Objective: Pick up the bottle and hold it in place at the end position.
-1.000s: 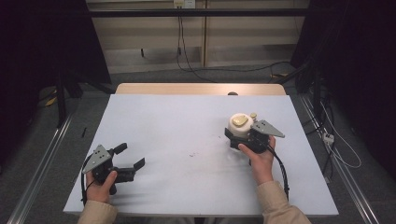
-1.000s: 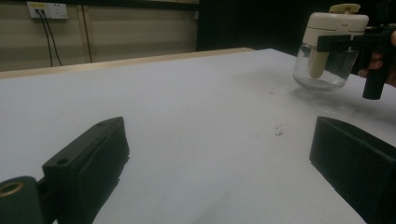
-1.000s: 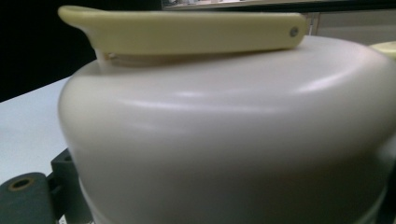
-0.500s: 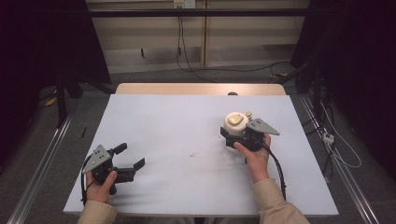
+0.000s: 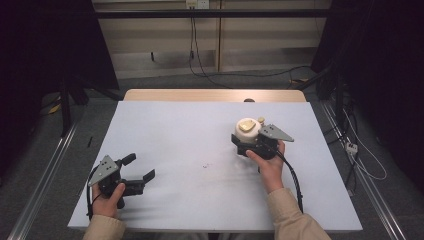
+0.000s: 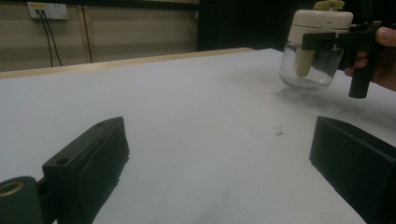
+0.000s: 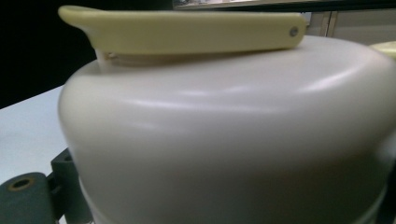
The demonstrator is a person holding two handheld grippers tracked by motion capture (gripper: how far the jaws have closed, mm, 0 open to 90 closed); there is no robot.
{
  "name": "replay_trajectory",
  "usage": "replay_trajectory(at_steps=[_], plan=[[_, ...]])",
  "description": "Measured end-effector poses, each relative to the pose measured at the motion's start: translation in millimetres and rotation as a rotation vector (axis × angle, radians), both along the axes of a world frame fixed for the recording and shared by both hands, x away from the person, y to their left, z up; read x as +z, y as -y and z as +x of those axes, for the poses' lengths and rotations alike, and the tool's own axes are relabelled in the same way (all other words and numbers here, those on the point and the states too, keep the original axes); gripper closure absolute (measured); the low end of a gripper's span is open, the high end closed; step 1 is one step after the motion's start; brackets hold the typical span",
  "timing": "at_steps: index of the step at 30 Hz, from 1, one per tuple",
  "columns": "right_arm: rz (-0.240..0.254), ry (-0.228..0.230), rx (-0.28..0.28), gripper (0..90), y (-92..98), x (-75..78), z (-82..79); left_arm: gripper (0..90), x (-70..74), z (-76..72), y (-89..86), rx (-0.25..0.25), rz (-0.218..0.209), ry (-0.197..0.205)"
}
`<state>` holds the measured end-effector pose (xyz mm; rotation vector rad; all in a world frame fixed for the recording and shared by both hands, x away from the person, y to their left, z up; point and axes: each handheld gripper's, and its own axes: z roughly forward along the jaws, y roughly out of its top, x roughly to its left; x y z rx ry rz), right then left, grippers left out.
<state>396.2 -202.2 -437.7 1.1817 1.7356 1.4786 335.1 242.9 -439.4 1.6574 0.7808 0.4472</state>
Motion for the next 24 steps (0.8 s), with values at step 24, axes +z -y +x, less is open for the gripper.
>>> replay_trajectory(at_steps=[24], plan=[[0.013, 0.002, 0.020, 7.0, -10.9, 1.7, 10.1, 3.8, 0.1, -0.2, 0.8, -0.004, 0.001, 0.000]])
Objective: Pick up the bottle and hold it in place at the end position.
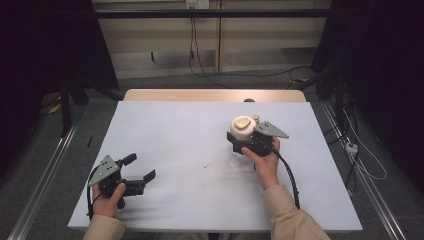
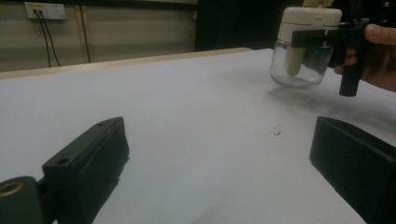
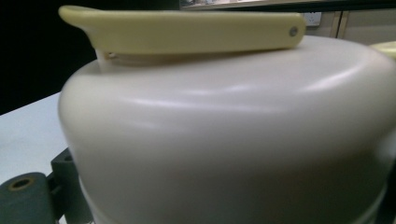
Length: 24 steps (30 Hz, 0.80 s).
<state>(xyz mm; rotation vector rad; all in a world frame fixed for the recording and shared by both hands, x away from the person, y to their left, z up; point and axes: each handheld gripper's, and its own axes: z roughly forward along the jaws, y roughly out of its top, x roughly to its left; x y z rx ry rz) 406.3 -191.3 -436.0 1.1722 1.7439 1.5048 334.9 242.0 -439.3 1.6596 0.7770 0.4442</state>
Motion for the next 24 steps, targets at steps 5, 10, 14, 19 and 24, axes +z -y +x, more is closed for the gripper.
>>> replay_trajectory(at_steps=[5, 10, 14, 19, 24], plan=[[0.000, -0.001, 0.010, 7.0, -4.5, 1.9, 2.3, 3.8, 0.0, 0.1, -0.4, 0.001, -0.004, 0.000], [-0.005, 0.009, 0.018, 7.0, -7.9, 2.5, 3.9, 3.8, -0.1, 0.1, -0.1, 0.001, -0.002, -0.002], [0.002, 0.004, 0.012, 7.0, -7.6, 1.7, 5.1, 3.8, 0.0, 0.0, 0.0, 0.001, -0.003, -0.001], [-0.002, -0.004, 0.008, 7.0, -7.4, 0.4, 6.3, 3.8, -0.1, 0.2, -0.1, -0.001, -0.003, -0.002], [-0.003, 0.003, 0.005, 7.0, -7.9, 0.4, 7.3, 3.8, -0.5, 0.4, 0.4, -0.005, 0.000, -0.005]])
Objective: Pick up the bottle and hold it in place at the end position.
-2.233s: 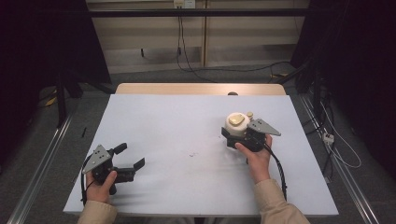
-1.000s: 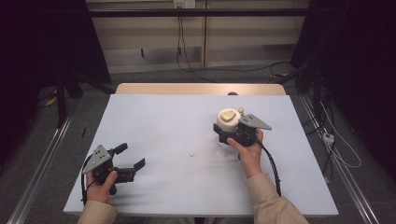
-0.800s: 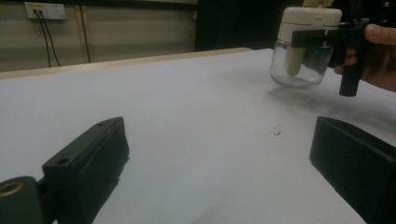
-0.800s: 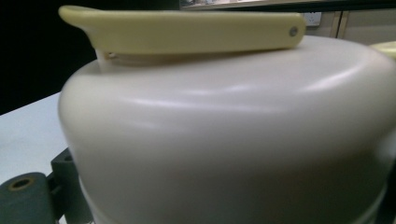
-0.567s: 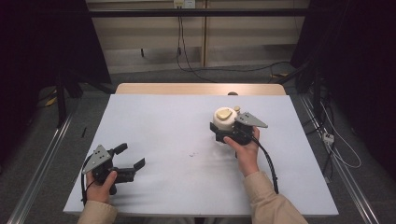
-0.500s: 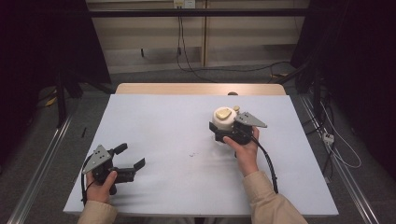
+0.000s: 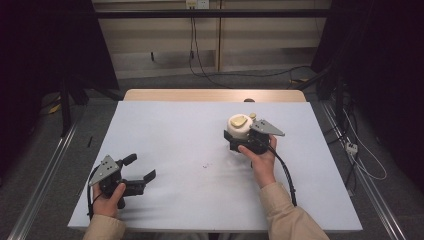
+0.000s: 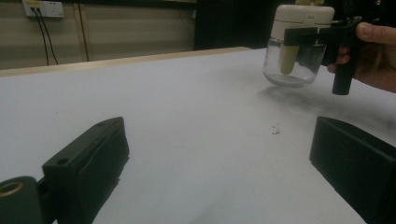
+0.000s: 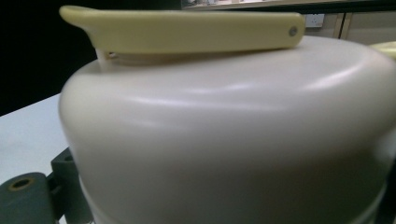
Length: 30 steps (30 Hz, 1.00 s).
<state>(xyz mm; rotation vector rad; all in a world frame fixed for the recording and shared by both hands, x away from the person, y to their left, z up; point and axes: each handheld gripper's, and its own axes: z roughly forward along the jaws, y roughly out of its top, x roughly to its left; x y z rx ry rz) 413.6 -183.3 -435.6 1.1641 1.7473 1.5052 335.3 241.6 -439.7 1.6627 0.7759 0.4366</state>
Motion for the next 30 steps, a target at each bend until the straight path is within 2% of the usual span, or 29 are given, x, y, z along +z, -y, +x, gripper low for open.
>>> replay_trajectory(at_steps=[30], plan=[[-0.001, 0.000, 0.035, 7.0, -16.7, 4.8, 11.7, 3.8, 0.4, -0.4, -0.9, 0.001, -0.005, -0.003]])
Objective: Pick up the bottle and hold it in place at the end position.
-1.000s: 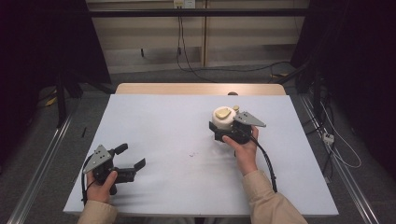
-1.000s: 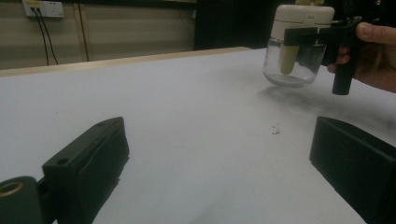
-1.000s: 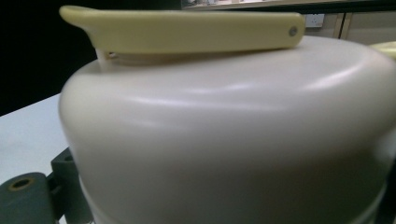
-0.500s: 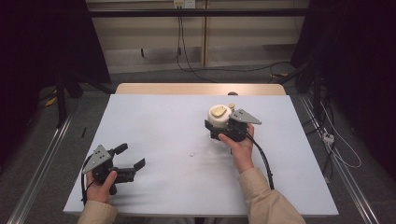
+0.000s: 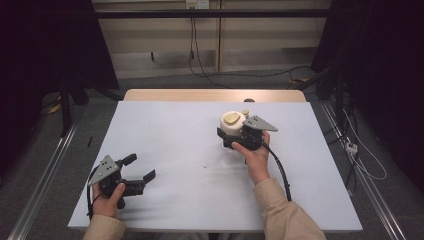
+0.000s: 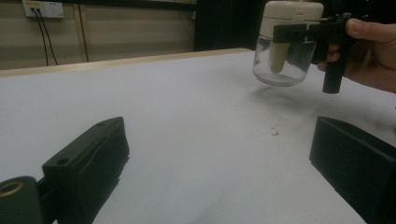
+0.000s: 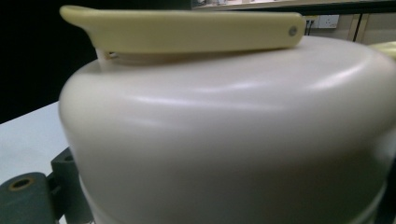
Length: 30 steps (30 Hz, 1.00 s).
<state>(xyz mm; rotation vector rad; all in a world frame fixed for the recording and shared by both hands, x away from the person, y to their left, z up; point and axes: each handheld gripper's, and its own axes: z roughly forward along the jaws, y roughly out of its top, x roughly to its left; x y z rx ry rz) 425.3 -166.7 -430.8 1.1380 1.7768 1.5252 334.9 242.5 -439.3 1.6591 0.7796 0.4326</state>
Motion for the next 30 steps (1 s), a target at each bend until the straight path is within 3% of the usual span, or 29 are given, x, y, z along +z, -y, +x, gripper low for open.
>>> replay_trajectory(at_steps=[30], plan=[[-0.001, -0.006, 0.020, 7.0, -11.1, -2.1, 7.0, 3.8, -0.6, 0.3, 1.0, -0.005, 0.001, 0.002]])
